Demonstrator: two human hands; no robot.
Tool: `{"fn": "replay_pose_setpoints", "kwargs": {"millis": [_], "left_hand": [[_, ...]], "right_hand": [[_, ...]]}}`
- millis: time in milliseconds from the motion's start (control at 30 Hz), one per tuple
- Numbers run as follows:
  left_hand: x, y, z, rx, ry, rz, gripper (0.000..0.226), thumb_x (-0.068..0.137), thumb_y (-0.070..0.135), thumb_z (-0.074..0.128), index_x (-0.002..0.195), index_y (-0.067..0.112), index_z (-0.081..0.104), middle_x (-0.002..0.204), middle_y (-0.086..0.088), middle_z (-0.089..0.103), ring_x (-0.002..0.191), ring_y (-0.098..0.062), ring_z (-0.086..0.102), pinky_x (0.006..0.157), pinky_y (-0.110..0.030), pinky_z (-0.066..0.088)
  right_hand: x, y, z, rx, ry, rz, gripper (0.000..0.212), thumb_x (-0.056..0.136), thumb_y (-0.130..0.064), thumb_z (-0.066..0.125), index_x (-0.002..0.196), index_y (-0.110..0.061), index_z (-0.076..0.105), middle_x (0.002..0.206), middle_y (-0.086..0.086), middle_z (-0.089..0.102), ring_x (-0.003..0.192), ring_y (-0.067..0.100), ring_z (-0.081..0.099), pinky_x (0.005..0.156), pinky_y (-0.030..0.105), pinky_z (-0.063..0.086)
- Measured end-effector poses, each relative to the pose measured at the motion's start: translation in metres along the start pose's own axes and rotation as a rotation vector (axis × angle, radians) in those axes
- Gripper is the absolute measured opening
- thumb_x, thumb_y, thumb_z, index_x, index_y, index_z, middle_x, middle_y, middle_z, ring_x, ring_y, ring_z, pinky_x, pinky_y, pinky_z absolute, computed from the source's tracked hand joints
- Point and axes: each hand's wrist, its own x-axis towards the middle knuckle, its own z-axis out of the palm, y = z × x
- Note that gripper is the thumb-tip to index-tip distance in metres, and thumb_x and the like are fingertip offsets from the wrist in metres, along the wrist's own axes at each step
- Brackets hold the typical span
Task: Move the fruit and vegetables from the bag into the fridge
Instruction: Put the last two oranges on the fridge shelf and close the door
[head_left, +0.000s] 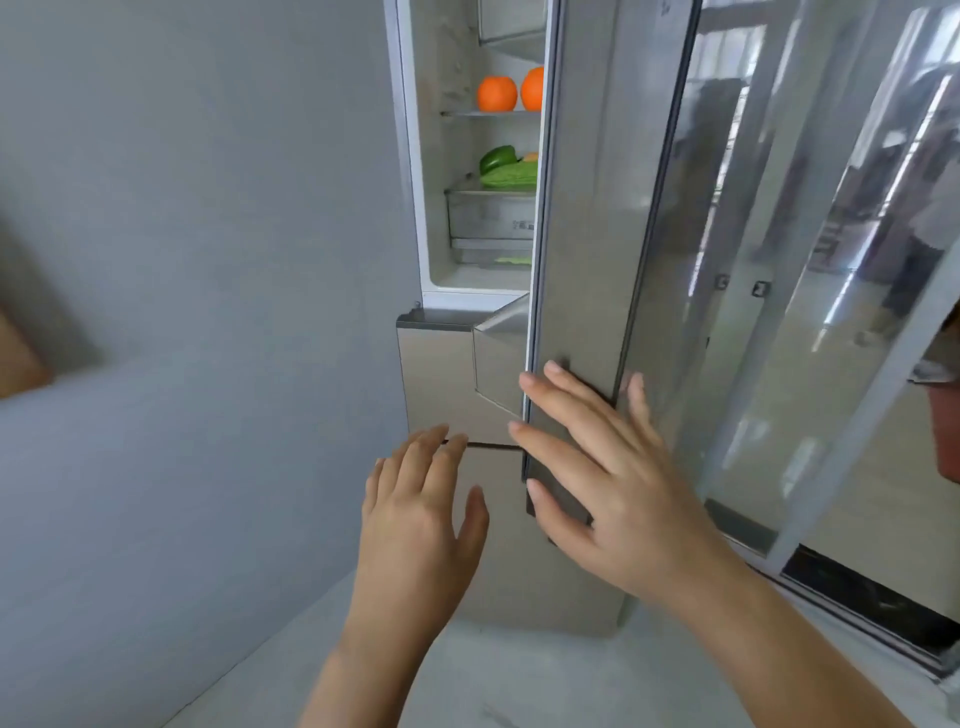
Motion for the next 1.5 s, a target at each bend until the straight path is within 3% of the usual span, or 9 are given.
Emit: {"fn": "replay_pose_setpoints", "kwargs": {"millis": [233,433,700,933,1267,1500], "left_hand": [[0.012,-0.027,-0.004,0.149,0.068,-0.126,0.044,0.082,0.031,0.043,0.118,0.009,0.056,0.119,-0.011,0.06,0.111,-0.029,0.053,0.092,-0.045,0.045],[0.028,-0.051,-0.006,0.251,0.106,-0.193,0.043,0.083,0.031,0.042,0.117,0.008,0.057,0.118,-0.011,0.061,0.11,-0.03,0.055,0.091,-0.046,0.047],[0.072,-0.113,0.009,0.278,0.078,-0.163,0.042,0.082,0.029,0.041,0.116,0.01,0.056,0.119,-0.011,0.061,0.111,-0.032,0.055,0.088,-0.051,0.048],[0.146,-0.178,0.024,0.279,0.067,-0.046,0.043,0.083,0.029,0.041,0.115,0.007,0.058,0.118,-0.013,0.062,0.112,-0.034,0.056,0.088,-0.052,0.048],[0.228,-0.219,0.071,0.28,0.039,0.07,0.042,0.082,0.03,0.04,0.111,0.007,0.06,0.115,-0.014,0.063,0.108,-0.034,0.058,0.087,-0.051,0.048],[0.266,-0.23,0.093,0.307,0.041,0.071,0.042,0.081,0.031,0.04,0.11,0.009,0.061,0.114,-0.012,0.065,0.107,-0.033,0.06,0.087,-0.05,0.046]], "right_hand": [[0.042,0.015,0.04,0.125,0.002,-0.18,0.03,0.085,-0.02,0.05,0.109,-0.008,0.064,0.137,0.013,0.048,0.133,0.023,0.032,0.105,0.046,0.028],[0.078,0.029,0.089,0.127,-0.066,-0.243,0.039,0.084,-0.032,0.048,0.114,-0.011,0.062,0.144,0.01,0.038,0.138,0.023,0.022,0.106,0.051,0.021],[0.141,0.057,0.162,0.014,-0.031,-0.151,0.051,0.083,-0.032,0.045,0.131,-0.013,0.047,0.149,0.01,0.028,0.139,0.028,0.016,0.102,0.06,0.021],[0.199,0.08,0.215,-0.114,-0.053,-0.01,0.057,0.081,-0.036,0.04,0.134,-0.016,0.042,0.151,0.01,0.024,0.139,0.03,0.013,0.102,0.058,0.014],[0.259,0.135,0.273,-0.192,-0.13,0.17,0.064,0.072,-0.028,0.07,0.13,-0.013,0.048,0.147,0.013,0.032,0.136,0.032,0.019,0.098,0.066,0.023],[0.281,0.161,0.303,-0.258,-0.17,0.225,0.07,0.065,-0.032,0.077,0.127,-0.01,0.052,0.142,0.013,0.041,0.132,0.036,0.032,0.093,0.065,0.033]]}}
